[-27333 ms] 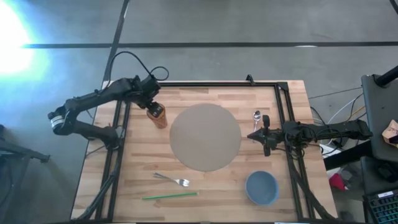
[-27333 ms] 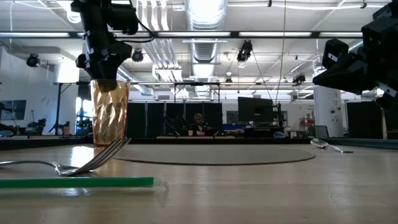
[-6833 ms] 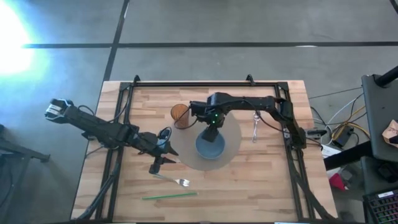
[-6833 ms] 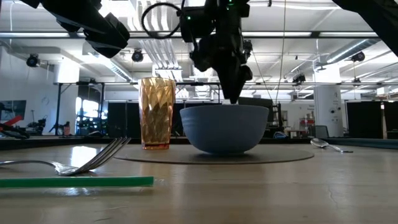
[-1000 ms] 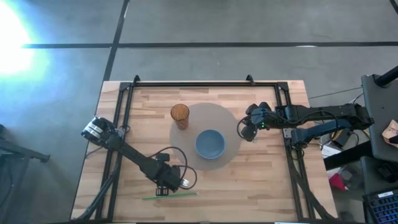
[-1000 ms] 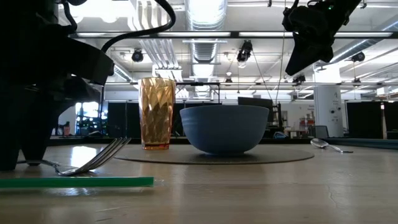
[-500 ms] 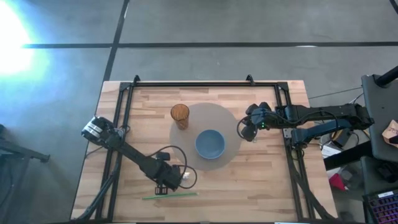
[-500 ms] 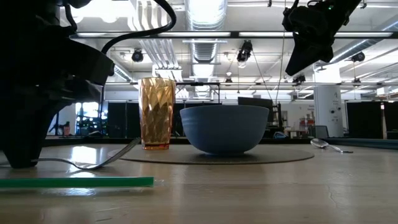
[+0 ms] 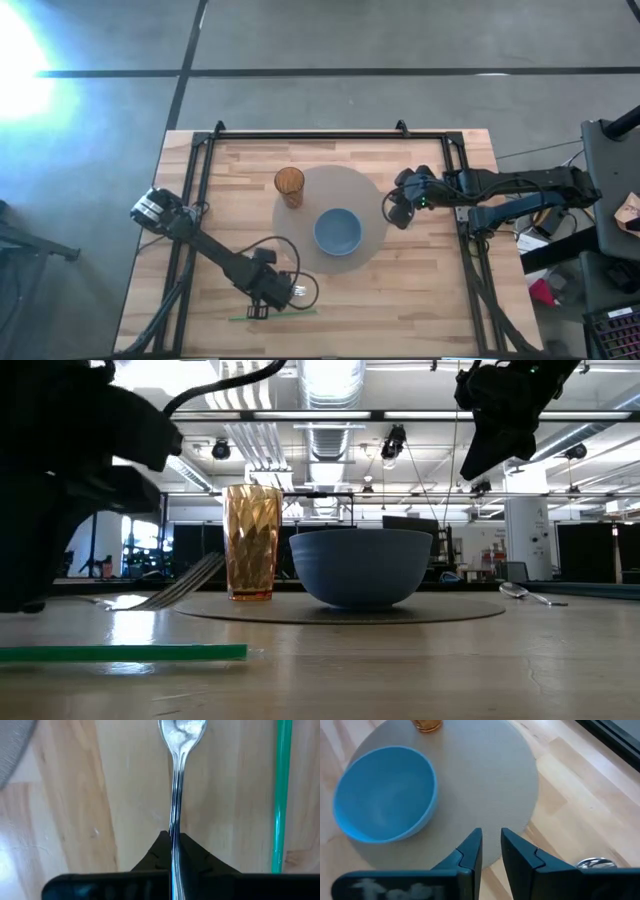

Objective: Pick & Place Utensil
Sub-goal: Put the fork into the bowl

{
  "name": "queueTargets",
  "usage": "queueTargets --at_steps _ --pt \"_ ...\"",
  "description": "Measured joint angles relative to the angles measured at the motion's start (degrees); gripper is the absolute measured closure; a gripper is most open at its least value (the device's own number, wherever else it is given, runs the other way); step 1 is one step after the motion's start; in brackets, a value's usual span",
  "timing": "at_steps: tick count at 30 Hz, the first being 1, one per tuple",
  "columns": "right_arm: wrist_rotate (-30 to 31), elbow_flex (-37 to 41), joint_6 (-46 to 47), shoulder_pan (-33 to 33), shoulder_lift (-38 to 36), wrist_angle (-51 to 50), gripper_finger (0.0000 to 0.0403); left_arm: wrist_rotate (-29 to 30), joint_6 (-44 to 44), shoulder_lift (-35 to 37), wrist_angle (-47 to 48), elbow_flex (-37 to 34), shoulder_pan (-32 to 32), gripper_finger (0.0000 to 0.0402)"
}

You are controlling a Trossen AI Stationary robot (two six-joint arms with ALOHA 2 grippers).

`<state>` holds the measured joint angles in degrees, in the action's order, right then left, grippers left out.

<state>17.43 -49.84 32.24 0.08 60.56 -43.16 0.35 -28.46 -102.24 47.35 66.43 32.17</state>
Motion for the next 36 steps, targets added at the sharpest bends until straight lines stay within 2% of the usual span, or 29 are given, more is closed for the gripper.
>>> queueTargets --at_steps 6,10,14,17,28,32,36 --pt "-1.3 -0.3 0.2 2.1 -1.4 0.1 0.0335 1.5 1.4 0.1 1.2 2.6 0.4 0.0396" --pt "-4.2 -0.3 0.8 3.6 -3.3 0.2 0.0335 4.6 3.7 0.1 2.8 5.3 0.7 0.0393" --pt "-4.7 -0.3 2.2 5.4 -4.7 0.3 0.0335 7.9 7.6 0.2 3.9 8.9 0.7 0.0396" --pt "-4.7 -0.4 3.7 6.7 -5.5 0.4 0.0335 11.7 11.8 0.2 4.0 11.6 0.6 0.0394" --pt "-4.9 -0.2 8.3 9.1 -4.5 1.9 0.0335 32.0 28.9 0.2 3.6 19.1 0.6 0.0394" --pt "-8.3 -0.2 8.3 9.2 -3.8 6.3 0.0335 37.1 34.4 0.3 1.9 20.0 0.5 0.0393" --pt "-11.8 -0.1 8.3 9.2 -2.8 12.3 0.0335 39.7 40.5 0.3 -2.6 19.8 0.4 0.0395"
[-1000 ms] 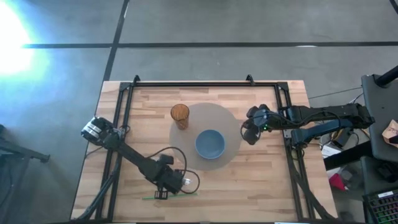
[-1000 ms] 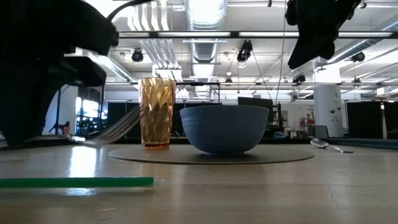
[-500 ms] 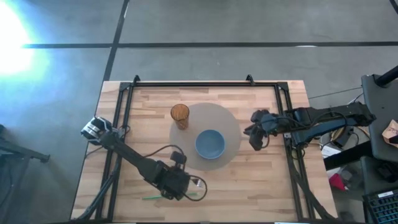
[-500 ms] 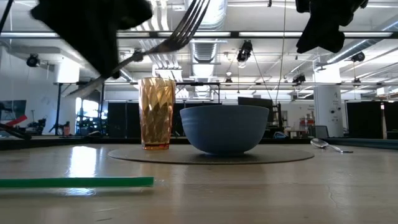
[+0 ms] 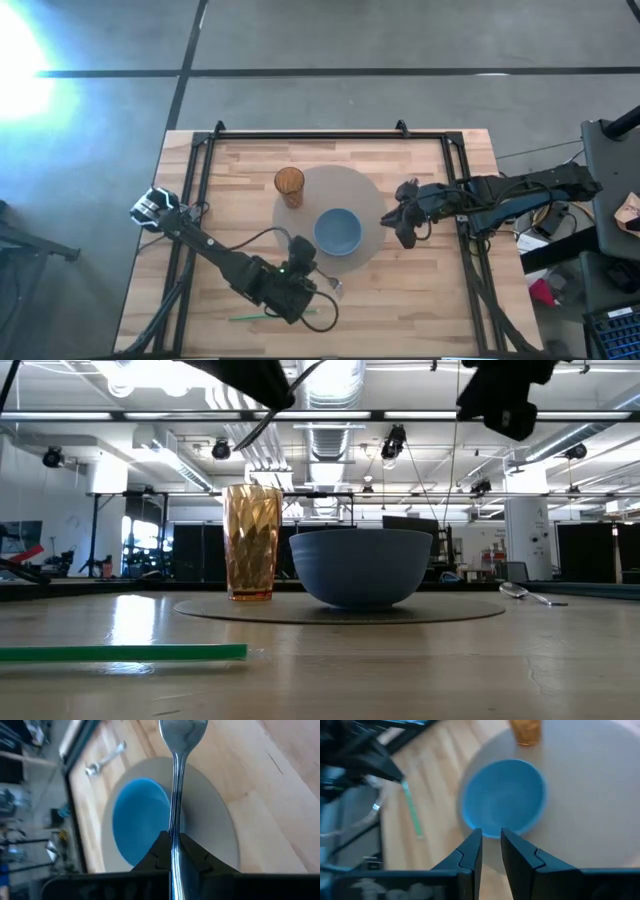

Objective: Pick & Place Utensil
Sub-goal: Put the fork into the bowl

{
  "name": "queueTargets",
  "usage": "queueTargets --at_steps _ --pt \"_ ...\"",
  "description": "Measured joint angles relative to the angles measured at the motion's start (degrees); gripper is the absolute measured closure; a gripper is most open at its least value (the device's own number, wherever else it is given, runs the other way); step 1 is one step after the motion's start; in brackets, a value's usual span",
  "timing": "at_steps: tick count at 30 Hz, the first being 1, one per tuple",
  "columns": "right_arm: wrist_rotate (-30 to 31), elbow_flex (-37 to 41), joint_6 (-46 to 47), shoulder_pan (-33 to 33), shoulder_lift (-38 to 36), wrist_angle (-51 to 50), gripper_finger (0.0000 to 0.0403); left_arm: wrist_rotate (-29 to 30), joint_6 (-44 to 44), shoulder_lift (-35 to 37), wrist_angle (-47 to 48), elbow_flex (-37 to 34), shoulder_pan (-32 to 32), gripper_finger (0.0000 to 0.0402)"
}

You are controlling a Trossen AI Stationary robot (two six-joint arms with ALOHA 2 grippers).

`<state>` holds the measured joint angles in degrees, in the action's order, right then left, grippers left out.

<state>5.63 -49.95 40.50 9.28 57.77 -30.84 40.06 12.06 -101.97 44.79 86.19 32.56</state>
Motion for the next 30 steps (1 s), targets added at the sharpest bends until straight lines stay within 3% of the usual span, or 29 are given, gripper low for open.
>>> queueTargets --at_steps 8,19,25,30 --pt "-8.5 0.0 1.2 0.1 4.0 10.5 0.0335 6.4 8.1 0.0 -4.7 -0.2 -0.2 0.0394" --pt "-13.5 -1.9 2.0 3.4 10.1 20.2 0.0335 11.6 16.5 0.0 -7.7 -0.2 -1.0 0.0395" --pt "-13.4 -6.6 -3.8 3.5 11.3 20.0 0.0335 12.2 18.1 0.0 -7.8 -0.2 -2.0 0.0396" --pt "-13.2 -11.1 -15.9 3.5 11.7 17.7 0.0335 17.5 20.8 0.0 -7.9 -0.2 -2.2 0.0395"
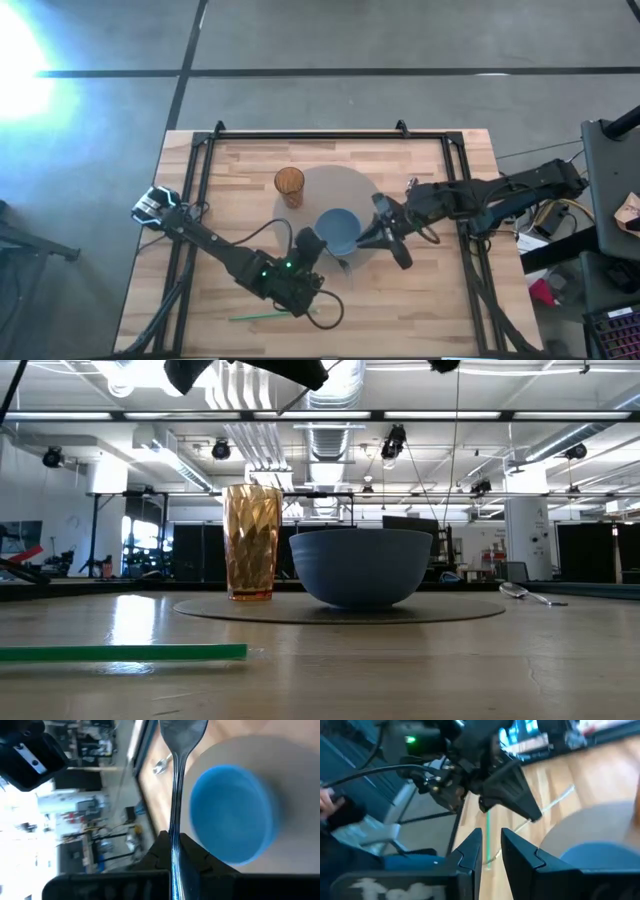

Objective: Pick & Place Utensil
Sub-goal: Put the fork into the bowl

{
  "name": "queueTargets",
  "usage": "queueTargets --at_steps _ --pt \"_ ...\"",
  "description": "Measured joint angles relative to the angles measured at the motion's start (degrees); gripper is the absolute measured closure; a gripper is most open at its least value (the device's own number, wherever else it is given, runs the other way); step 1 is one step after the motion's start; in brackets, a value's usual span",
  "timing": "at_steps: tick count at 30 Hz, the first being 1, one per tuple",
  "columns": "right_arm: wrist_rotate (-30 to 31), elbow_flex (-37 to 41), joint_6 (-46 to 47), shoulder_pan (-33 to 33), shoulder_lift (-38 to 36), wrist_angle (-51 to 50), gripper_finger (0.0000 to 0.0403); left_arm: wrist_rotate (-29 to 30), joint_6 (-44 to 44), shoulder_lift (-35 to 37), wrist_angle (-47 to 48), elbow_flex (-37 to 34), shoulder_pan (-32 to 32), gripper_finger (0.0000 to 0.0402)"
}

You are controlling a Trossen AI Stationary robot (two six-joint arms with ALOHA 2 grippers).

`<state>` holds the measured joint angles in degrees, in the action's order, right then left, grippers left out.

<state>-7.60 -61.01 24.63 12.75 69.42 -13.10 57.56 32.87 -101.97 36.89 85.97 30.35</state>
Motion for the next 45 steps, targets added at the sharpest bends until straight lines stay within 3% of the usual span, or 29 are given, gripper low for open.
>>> queueTargets --at_steps 7,10,13,16,33,45 --pt "0.3 -5.8 -16.4 0.0 0.6 -2.3 0.0335 4.5 3.0 0.0 0.0 0.0 0.0 0.0395" --pt "4.5 -7.9 -18.6 0.0 0.8 -4.3 0.0335 6.2 3.5 0.0 0.0 0.0 0.0 0.0395" --pt "9.9 -9.8 -17.8 -0.1 1.2 -8.8 0.0331 8.3 4.8 0.0 0.1 0.0 0.0 0.0395" --pt "11.2 -10.5 -15.4 -0.7 2.0 -12.4 0.0318 9.5 6.1 0.0 0.1 0.0 0.0 0.0394" --pt "8.8 -14.7 -5.0 -1.2 14.9 -13.7 0.0217 9.6 5.8 0.0 0.1 -2.6 0.0 0.0395" --pt "6.4 -20.4 -2.3 -1.2 21.3 -17.1 0.0204 11.2 6.3 0.0 -0.4 -2.8 0.0 0.0393"
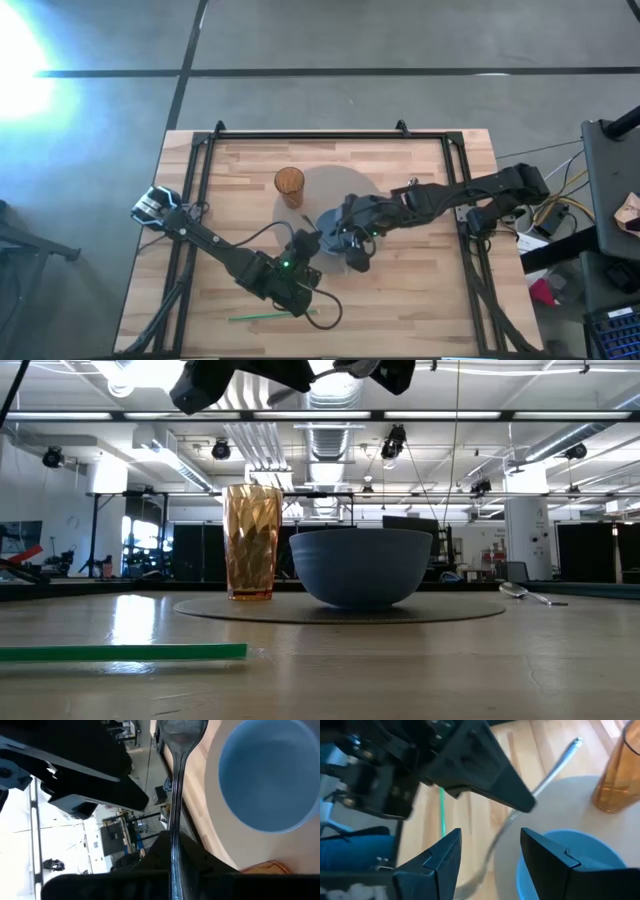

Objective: Pick & Place Utensil
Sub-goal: Put the fork into the bowl

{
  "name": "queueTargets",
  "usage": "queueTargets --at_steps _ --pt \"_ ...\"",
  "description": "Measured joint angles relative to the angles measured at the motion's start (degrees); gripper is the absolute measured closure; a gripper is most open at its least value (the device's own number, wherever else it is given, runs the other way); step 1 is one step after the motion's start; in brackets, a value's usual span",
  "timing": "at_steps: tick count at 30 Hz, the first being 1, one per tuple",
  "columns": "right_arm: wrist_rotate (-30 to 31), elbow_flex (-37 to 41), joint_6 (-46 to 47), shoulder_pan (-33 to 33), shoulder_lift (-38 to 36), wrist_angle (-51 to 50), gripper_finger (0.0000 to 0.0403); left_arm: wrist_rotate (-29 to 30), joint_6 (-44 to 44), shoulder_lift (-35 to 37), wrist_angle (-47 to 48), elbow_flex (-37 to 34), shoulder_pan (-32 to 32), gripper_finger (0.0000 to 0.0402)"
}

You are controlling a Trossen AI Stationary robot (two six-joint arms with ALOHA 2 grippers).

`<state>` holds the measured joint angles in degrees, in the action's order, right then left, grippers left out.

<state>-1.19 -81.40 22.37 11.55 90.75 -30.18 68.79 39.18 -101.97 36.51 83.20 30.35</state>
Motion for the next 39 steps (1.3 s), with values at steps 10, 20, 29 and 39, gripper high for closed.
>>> queueTargets --at_steps 10,20,29,39 --pt "-0.2 -0.5 0.8 -1.4 0.6 0.4 0.0204 1.2 2.1 0.0 -2.7 0.0 0.0 0.0392" --pt "-2.2 -0.4 1.3 -1.9 1.3 0.2 0.0204 2.4 6.7 0.0 -6.3 0.0 0.0 0.0391" --pt "-2.4 -0.4 1.3 -1.9 1.3 -0.3 0.0233 2.7 11.7 0.0 -10.0 0.0 0.0 0.0391" --pt "-3.8 -0.3 1.0 -1.9 1.2 -1.1 0.0335 2.7 13.3 0.0 -10.7 0.0 -0.1 0.0392"
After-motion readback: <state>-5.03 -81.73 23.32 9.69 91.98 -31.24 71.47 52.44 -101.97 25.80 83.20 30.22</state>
